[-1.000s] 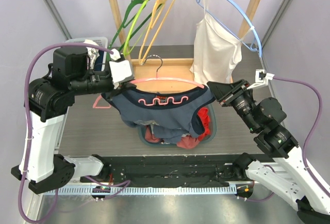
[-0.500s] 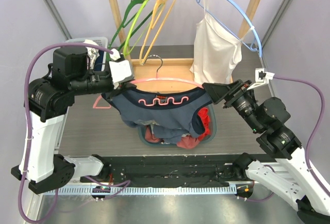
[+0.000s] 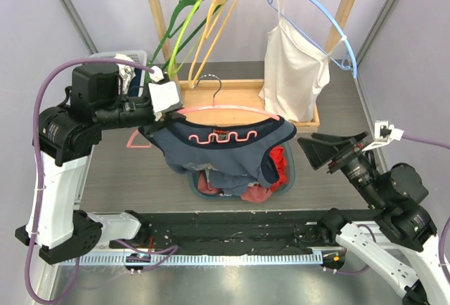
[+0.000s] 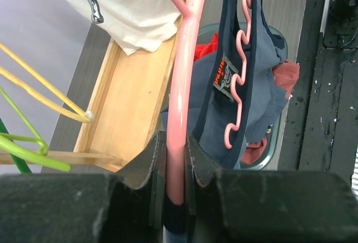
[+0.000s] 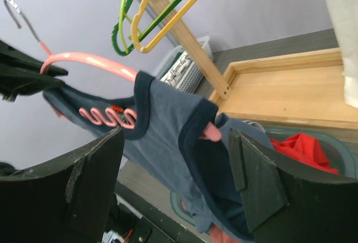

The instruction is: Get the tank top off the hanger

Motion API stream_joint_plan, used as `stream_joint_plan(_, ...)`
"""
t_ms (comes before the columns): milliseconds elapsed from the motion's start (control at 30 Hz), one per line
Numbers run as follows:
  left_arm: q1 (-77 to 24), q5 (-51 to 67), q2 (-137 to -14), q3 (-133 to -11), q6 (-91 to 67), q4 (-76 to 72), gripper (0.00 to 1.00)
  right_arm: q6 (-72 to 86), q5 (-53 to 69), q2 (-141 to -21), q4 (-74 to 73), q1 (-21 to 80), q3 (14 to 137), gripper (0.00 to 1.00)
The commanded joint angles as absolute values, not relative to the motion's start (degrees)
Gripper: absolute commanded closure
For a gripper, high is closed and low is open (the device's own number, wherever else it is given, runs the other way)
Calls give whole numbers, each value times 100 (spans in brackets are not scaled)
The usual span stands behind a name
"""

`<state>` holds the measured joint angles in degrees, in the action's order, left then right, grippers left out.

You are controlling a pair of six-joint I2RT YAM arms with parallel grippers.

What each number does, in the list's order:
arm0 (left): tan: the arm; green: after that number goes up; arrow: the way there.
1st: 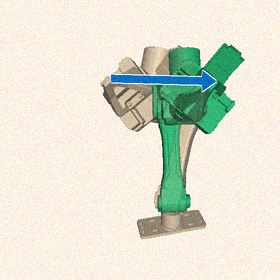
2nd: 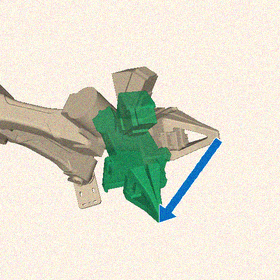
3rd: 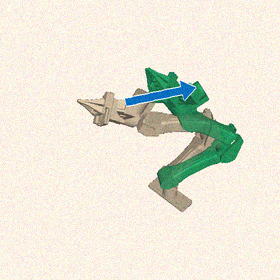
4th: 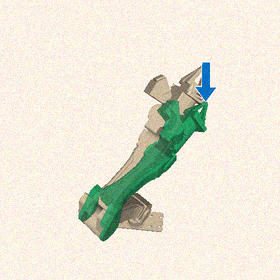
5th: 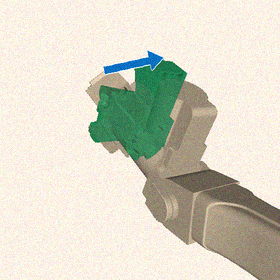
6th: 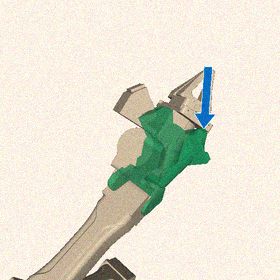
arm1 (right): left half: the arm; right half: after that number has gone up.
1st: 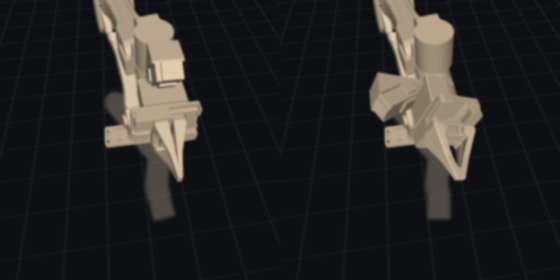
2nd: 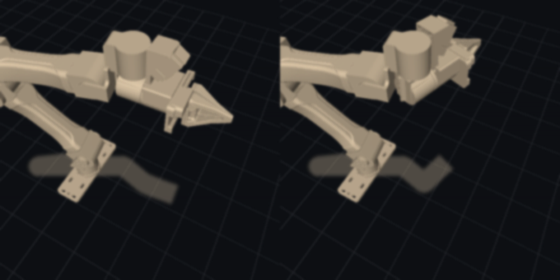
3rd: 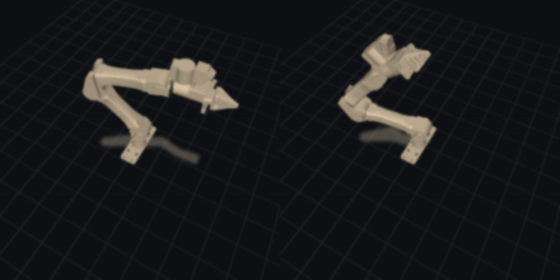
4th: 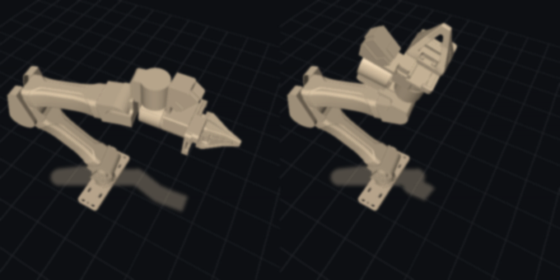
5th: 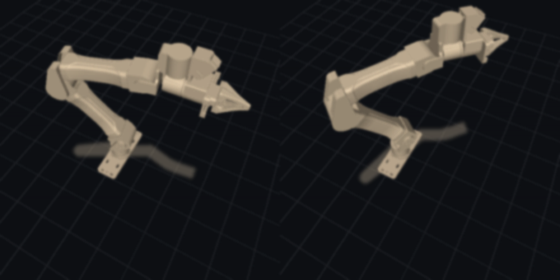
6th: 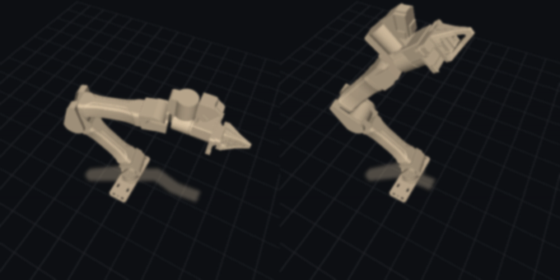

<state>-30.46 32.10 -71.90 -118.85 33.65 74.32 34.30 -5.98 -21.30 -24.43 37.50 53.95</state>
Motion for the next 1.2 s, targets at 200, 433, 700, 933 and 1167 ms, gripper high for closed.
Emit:
stream_joint_plan(200, -2971, 3454, -7163, -12182, 3261, 6979, 100, 3753, 897, -2284, -1433, 3762, 4579, 22)
stream_joint_plan(433, -2944, 3498, -7128, -12173, 3261, 6979, 100, 3638, 800, -2583, -1161, 3753, 4650, 23)
stream_joint_plan(700, -2936, 3507, -7128, -12164, 3261, 6979, 100, 3937, 975, -2795, -159, 3762, 4245, 29)
stream_joint_plan(933, -2936, 3507, -7137, -12147, 3261, 6987, 99, 4051, 1142, -2900, -35, 3762, 4421, 51)
stream_joint_plan(1167, -2936, 3507, -7189, -12146, 3278, 6996, 99, 4227, 1248, -2795, -105, 3770, 4702, 89)
